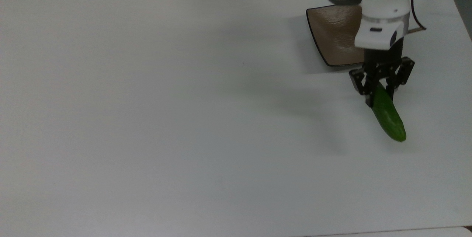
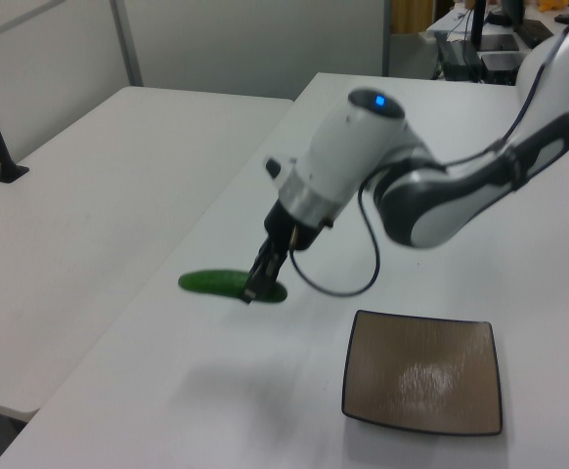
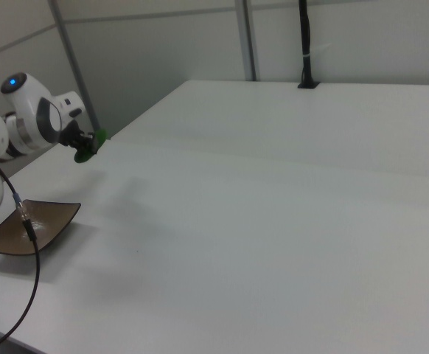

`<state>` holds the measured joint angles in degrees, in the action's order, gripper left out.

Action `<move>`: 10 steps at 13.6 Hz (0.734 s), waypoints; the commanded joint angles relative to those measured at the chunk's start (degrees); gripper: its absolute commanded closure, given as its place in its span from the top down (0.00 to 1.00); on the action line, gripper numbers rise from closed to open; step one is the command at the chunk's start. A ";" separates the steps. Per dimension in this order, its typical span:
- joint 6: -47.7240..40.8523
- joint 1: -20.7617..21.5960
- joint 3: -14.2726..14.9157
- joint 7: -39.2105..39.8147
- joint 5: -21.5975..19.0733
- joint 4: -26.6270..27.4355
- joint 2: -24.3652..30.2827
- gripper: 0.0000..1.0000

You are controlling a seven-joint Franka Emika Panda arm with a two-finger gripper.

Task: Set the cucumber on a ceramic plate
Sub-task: 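Lift the cucumber and carry it over the brown plate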

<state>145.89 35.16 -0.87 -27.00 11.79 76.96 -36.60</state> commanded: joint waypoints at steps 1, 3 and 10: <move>-8.23 -0.44 0.26 -1.48 -0.71 10.12 12.59 0.00; -13.41 -0.53 0.17 -1.39 -0.80 12.24 17.07 0.00; -35.12 -3.25 -4.04 -1.04 -8.43 25.24 37.90 0.00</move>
<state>115.58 33.31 -2.55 -27.54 7.22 94.14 -7.21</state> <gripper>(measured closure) 0.542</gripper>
